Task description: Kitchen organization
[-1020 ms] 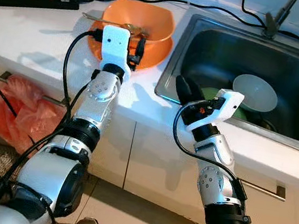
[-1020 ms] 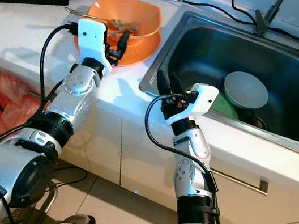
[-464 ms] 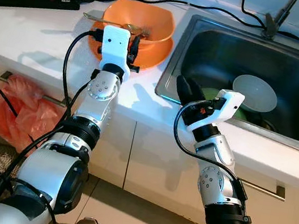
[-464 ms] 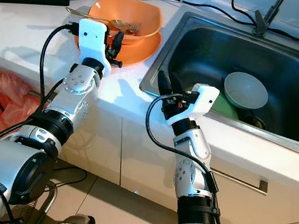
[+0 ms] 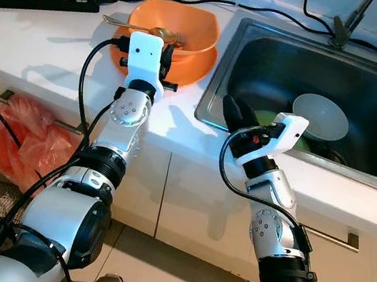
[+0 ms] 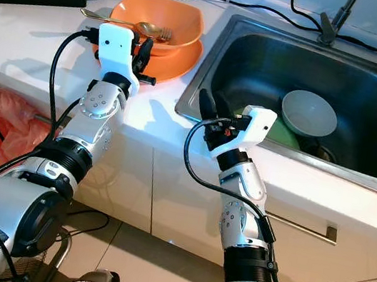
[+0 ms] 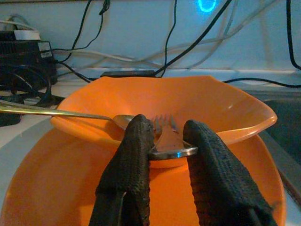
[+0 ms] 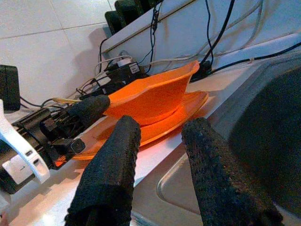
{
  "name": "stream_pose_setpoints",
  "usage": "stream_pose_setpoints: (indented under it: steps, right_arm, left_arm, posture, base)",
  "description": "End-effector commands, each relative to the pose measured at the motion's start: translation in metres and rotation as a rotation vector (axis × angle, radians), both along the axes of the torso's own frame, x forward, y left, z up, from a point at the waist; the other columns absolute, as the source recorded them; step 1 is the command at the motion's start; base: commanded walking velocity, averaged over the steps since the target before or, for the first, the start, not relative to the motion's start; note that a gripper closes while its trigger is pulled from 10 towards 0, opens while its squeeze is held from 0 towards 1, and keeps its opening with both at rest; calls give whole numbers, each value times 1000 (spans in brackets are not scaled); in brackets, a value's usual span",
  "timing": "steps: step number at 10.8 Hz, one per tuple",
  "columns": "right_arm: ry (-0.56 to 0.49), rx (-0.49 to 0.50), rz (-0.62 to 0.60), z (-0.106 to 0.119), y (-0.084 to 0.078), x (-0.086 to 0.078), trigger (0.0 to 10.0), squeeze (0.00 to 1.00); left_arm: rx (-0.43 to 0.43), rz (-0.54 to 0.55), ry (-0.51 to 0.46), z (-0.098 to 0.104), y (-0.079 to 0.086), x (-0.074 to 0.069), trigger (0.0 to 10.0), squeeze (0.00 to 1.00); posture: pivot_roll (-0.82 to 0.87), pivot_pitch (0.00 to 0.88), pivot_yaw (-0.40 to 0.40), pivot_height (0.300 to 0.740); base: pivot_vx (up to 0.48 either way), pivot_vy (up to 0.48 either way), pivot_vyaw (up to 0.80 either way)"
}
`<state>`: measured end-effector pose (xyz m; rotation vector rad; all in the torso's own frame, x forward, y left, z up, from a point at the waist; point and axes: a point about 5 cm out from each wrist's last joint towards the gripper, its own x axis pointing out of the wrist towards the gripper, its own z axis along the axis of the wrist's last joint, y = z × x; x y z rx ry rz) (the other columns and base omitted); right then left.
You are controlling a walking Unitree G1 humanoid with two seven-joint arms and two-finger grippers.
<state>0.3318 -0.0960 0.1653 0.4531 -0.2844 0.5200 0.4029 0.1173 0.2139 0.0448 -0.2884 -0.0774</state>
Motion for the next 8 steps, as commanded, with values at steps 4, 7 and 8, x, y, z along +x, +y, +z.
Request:
stream_pose_setpoints:
  steps: [4, 7, 8]
  right_arm:
    - [21, -1, -9, -3, -1, 1, 10000, 0]
    - [23, -2, -12, -4, -1, 1, 10000, 0]
    - [23, -2, -11, -4, -1, 1, 10000, 0]
  left_arm:
    - [-32, -68, -152, 21, -10, -5, 0, 0]
    - [30, -100, -337, 44, -20, -18, 10000, 0]
    - [26, -116, -356, 47, -22, -20, 10000, 0]
  posture:
    - [194, 127, -49, 740]
    - [197, 124, -49, 740]
    - [197, 122, -48, 740]
  base:
    - [0, 0, 0]
    - [0, 0, 0]
    - [0, 0, 0]
